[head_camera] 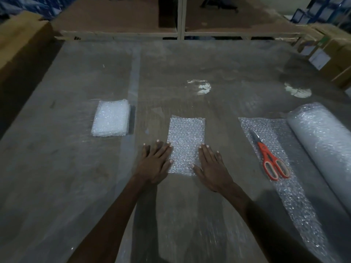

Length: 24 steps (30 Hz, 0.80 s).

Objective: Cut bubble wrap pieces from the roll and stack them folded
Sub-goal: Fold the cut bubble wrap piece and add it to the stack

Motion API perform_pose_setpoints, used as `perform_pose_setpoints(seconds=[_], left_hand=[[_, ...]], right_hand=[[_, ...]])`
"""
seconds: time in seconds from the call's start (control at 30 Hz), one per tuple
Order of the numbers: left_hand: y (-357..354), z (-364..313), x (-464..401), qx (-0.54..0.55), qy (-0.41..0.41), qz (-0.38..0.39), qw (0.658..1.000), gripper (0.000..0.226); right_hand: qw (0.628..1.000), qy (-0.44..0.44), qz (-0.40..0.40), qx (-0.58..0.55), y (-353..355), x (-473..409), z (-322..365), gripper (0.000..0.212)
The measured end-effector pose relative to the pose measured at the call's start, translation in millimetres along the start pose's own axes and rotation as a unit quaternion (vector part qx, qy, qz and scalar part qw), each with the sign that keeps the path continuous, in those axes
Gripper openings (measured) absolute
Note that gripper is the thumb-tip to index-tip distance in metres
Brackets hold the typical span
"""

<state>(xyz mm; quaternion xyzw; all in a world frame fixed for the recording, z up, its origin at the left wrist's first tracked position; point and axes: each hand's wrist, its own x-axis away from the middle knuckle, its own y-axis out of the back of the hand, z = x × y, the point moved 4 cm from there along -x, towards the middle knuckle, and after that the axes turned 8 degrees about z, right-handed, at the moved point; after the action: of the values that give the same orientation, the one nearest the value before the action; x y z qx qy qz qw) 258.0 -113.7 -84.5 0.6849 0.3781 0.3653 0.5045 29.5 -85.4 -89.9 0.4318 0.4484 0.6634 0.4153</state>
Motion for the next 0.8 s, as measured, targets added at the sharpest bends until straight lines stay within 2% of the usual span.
perform_pose_setpoints(seconds=[0.07,0.1,0.2,0.23,0.4,0.5,0.6,0.7,0.8], left_hand=[[2,-1,1,0.003,-0.001,0.000,1.000,0.068],[3,-1,2,0.003,-0.003,0.000,1.000,0.069],[2,-1,2,0.000,-0.008,-0.005,1.000,0.071],[2,-1,2,0.002,-0.009,-0.006,1.000,0.071],[6,-1,1,0.044,-0.012,-0.010,0.999,0.079],[13,-2,3,0.121,-0.019,-0.040,0.992,0.076],[22,-5,12,0.265,-0.024,-0.066,0.962,0.064],[26,-8,22,0.394,-0.020,-0.058,0.917,0.033],[25,-10,18,0.486,-0.014,-0.064,0.871,0.007]], right_hand=[[0.999,0.008,-0.003,-0.040,8,4,4,0.093],[0.998,0.025,-0.025,-0.057,12,7,8,0.085],[0.979,0.129,-0.146,-0.068,20,21,18,0.043],[0.973,0.152,-0.160,-0.066,20,24,20,0.034],[0.980,0.158,-0.113,-0.039,15,22,24,0.013],[0.986,0.134,-0.092,-0.046,15,20,25,0.018],[0.988,0.092,-0.064,-0.102,21,21,20,0.020],[0.978,0.044,-0.071,-0.190,30,21,9,0.017],[0.936,-0.009,-0.060,-0.347,39,16,-3,0.021]])
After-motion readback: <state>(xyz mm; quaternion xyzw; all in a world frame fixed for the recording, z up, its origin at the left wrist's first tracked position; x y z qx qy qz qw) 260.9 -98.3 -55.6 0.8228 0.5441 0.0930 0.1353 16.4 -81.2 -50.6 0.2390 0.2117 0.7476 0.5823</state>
